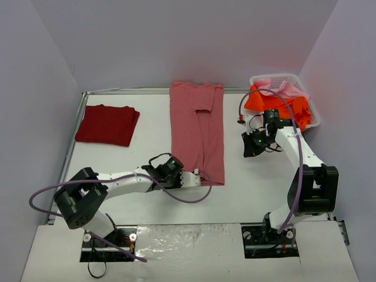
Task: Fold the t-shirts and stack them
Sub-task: Grab the bottom of the folded rectangular tshirt with both arms
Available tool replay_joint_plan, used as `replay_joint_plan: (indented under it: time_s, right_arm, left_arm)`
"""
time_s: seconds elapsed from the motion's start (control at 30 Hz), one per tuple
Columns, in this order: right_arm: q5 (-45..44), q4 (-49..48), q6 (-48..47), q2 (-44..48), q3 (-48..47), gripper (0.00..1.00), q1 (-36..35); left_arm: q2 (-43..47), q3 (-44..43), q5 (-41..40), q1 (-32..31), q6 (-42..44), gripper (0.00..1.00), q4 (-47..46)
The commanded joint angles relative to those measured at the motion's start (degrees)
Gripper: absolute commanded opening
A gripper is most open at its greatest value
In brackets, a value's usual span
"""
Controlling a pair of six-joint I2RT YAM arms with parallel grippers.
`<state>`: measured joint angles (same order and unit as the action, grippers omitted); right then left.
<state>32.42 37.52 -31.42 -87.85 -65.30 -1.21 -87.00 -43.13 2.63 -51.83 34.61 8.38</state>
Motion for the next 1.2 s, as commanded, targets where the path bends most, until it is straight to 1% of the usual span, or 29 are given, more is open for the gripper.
replay_joint_plan:
  time_s: [0.0,0.03,0.1,0.17,0.2,0.27,0.33,0.43,0.47,0.53,0.57,0.6,0.63,0.67,0.7,0.77,0.87,0.9,0.97,1.0,1.1,1.17]
  right_arm:
    - [0.8,1.42,-3.37,2.86,-3.25,0.0,-0.46]
    - [1.06,1.07,-4.17,2.86,-3.17,0.0,-0.54]
    - [1.94,0.02,-6.8,2.86,-1.77,0.0,-0.63]
    - [4.92,-1.39,-11.18,3.13,0.94,0.0,-0.81]
    - [5.1,-3.92,-12.34,4.08,2.18,0.0,-1.16]
    - [4.5,-6.74,-15.41,6.19,4.9,0.0,-3.09]
    - [1.87,-11.84,-17.88,7.86,9.3,0.0,-6.15]
    - [-1.04,-18.17,-19.2,12.08,14.84,0.0,-10.63]
    - [-1.92,-19.14,-18.86,13.22,15.63,0.0,-11.44]
    - [-1.49,-19.68,-17.28,12.62,15.38,0.0,-12.75]
    - [0.25,-19.41,-16.49,11.23,15.03,0.17,-12.94]
    - [1.49,-19.15,-15.44,10.6,14.59,0.24,-13.02]
    - [2.37,-19.06,-15.34,10.34,14.76,0.34,-13.2]
    - [3.34,-19.58,-15.34,10.86,15.28,0.5,-13.72]
    - [3.35,-19.94,-15.43,11.47,15.98,0.55,-14.16]
    - [3.0,-20.73,-16.04,13.14,18.01,0.62,-15.57]
    - [-0.94,-20.64,-16.39,14.37,19.85,0.62,-18.64]
    - [-4.79,-20.73,-16.65,14.73,20.55,0.61,-21.96]
    - [-8.06,-21.17,-17.27,16.3,23.1,0.59,-25.58]
    - [-10.08,-21.43,-17.1,16.92,23.81,0.59,-28.9]
    - [-11.42,-22.49,-15.87,18.68,26.44,0.57,-32.96]
    - [-11.42,-22.58,-15.43,18.95,27.5,0.56,-33.5]
  left_arm:
    - [0.08,-3.27,7.8,3.48,-1.12,0.03,4.8]
    - [0.08,-4.4,9.13,5.41,-1.21,0.02,6.11]
    - [-0.45,-5.64,12.11,6.65,-1.48,0.02,8.3]
    - [-1.41,-8.1,13.79,8.06,-1.13,0.02,9.8]
    - [-1.85,-8.98,15.54,8.41,-0.95,0.02,11.38]
    - [-3.08,-11.79,17.66,9.73,-0.69,0.02,12.97]
    - [-4.05,-13.63,20.56,10.87,-0.86,0.02,14.9]
    - [-5.72,-16.27,21.71,11.23,-0.51,0.02,17.45]
    - [-6.16,-16.89,21.97,11.49,-0.42,0.02,18.15]
    - [-6.69,-17.24,22.76,12.19,-0.59,0.02,18.69]
    - [-6.78,-17.33,23.03,12.46,-0.77,0.02,18.86]
    - [-6.78,-17.42,23.29,12.63,-1.12,0.02,18.95]
    - [-6.86,-17.51,23.9,12.81,-1.47,0.03,19.04]
    - [-6.87,-17.51,24.26,13.25,-1.65,0.02,19.3]
    - [-6.87,-17.68,24.61,13.51,-1.83,0.03,19.39]
    - [-6.6,-17.86,26.01,14.56,-2.7,0.02,19.39]
    - [-6.86,-18.47,28.73,15.88,-3.85,0.02,19.92]
    - [-7.04,-18.91,29.44,16.76,-4.46,0.03,20.01]
    - [-7.65,-19.44,31.28,17.47,-4.73,0.02,20.44]
    - [-7.83,-19.88,31.81,17.9,-4.99,0.02,20.62]
    - [-8.97,-20.41,33.05,18.43,-5.25,0.02,20.8]
    - [-9.24,-20.76,33.57,18.61,-5.34,0.02,20.97]
